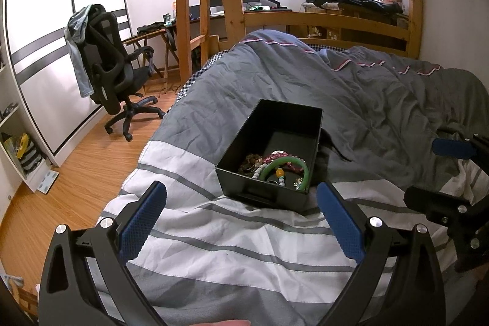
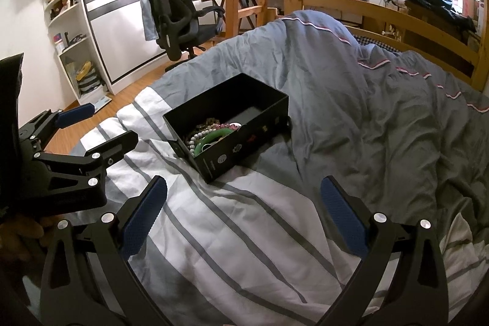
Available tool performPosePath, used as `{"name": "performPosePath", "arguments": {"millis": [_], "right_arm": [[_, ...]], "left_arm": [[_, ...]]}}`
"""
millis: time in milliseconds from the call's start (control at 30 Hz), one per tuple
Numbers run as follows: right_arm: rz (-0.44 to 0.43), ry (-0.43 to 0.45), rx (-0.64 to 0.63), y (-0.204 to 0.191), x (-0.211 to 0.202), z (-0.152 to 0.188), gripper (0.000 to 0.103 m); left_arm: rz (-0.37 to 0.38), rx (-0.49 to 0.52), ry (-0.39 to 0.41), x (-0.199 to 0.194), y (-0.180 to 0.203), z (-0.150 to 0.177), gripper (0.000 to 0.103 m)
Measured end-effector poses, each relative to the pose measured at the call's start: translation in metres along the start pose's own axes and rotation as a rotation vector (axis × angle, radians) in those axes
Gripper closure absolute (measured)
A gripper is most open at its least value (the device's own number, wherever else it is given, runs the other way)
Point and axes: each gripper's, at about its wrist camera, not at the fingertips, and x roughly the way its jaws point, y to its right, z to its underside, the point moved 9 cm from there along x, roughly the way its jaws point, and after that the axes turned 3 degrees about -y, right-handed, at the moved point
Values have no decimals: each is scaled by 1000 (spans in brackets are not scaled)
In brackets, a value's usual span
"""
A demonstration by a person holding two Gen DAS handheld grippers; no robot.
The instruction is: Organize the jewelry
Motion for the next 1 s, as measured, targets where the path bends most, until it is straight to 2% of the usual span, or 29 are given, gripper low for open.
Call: {"name": "performPosePath", "arguments": {"millis": [1000], "right_arm": [[-10,-17,14,1,6,7,4]], "left_arm": [[0,-5,13,2,-7,1,6]]}}
